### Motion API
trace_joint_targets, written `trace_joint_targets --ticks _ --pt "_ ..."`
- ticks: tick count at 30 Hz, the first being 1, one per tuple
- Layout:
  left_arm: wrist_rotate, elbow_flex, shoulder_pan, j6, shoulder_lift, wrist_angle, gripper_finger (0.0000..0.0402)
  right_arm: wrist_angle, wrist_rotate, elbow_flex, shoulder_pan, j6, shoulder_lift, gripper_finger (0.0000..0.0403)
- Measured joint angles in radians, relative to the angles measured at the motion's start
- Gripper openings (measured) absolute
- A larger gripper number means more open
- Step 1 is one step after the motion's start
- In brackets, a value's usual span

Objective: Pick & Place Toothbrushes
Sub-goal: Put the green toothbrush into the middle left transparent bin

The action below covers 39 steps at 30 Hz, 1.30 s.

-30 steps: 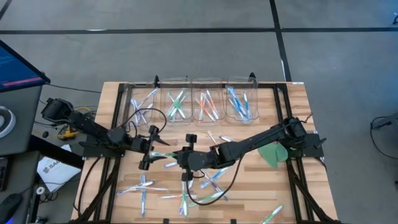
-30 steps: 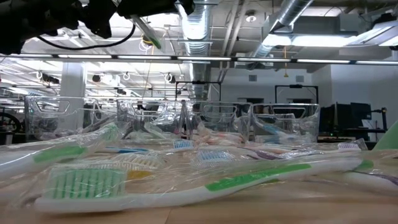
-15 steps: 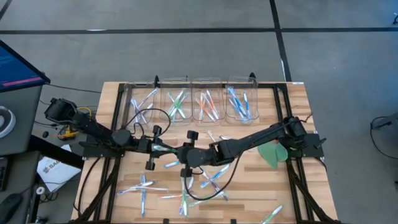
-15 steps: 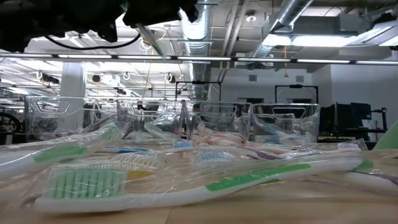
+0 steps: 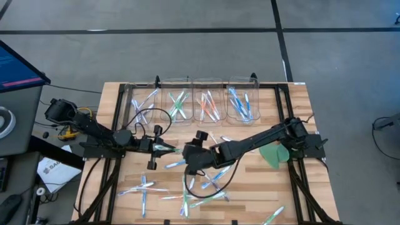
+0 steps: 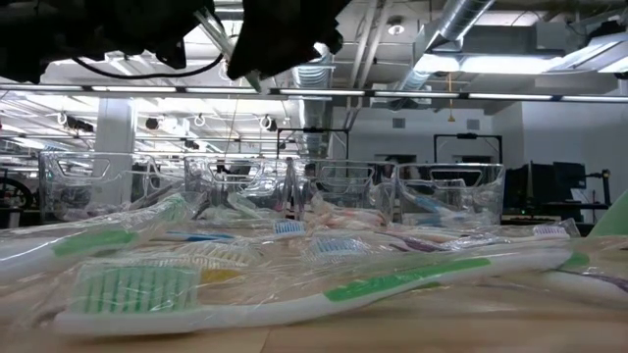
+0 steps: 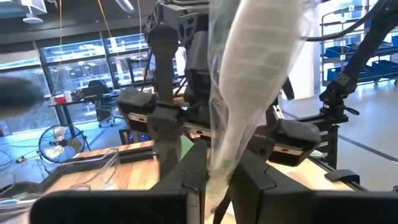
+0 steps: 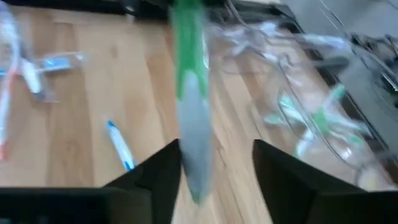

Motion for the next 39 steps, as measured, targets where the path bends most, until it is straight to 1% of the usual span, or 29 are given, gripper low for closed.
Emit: trace_joint_targets --ticks 2,4,6,10,12,14,17,20,22,24,28,31,34,37,39 --pt "-0.002 0.0 0.0 0.0 0.0 -0.001 0.0032 -0.07 -0.002 0.001 0.001 0.029 -0.002 0.0221" --pt "-0.009 0.0 -0.001 0.0 0.0 -0.003 0.0032 -0.188 -0.021 0.001 0.009 0.049 -0.006 0.0244" --pt "-0.026 0.005 -0.001 -0.001 0.0 -0.03 0.0032 -0.297 -0.016 0.001 0.02 0.153 -0.006 0.0259" --pt "-0.075 0.077 -0.001 0.018 0.0 -0.221 0.0032 -0.547 -0.012 0.0 0.042 0.429 -0.029 0.0267" --pt "-0.1 0.132 -0.001 0.055 0.0 -0.323 0.0032 -0.644 0.012 0.002 0.057 0.526 -0.031 0.0267" --pt "-0.116 0.197 0.006 0.094 -0.001 -0.412 0.0032 -0.74 0.053 -0.002 0.08 0.607 -0.033 0.0267" --pt "-0.119 0.298 0.027 0.122 -0.02 -0.568 0.0033 -0.815 0.108 0.001 0.115 0.706 -0.041 0.0268" --pt "-0.121 0.406 0.075 0.124 -0.039 -0.781 0.0035 -0.864 0.143 0.0 0.148 0.752 -0.039 0.0268" --pt "-0.121 0.471 0.116 0.124 -0.04 -0.89 0.0035 -0.886 0.163 0.0 0.164 0.762 -0.039 0.0268" --pt "-0.121 0.525 0.162 0.124 -0.04 -0.967 0.0035 -0.887 0.169 0.0 0.171 0.764 -0.039 0.0268" --pt "-0.121 0.605 0.277 0.118 -0.04 -1.068 0.0037 -0.892 0.172 0.0 0.169 0.761 -0.039 0.0268" --pt "-0.118 0.655 0.378 0.071 -0.04 -1.154 0.0036 -0.894 0.172 0.0 0.165 0.757 -0.039 0.0268" --pt "-0.053 0.669 0.495 0.006 -0.04 -1.194 0.0036 -0.897 0.172 0.0 0.155 0.756 -0.039 0.0268" --pt "0.062 0.669 0.614 -0.088 -0.039 -1.201 0.0038 -0.899 0.173 0.0 0.147 0.753 -0.039 0.0268" --pt "0.122 0.669 0.689 -0.151 -0.036 -1.213 0.004 -0.899 0.176 0.0 0.142 0.753 -0.039 0.0268"
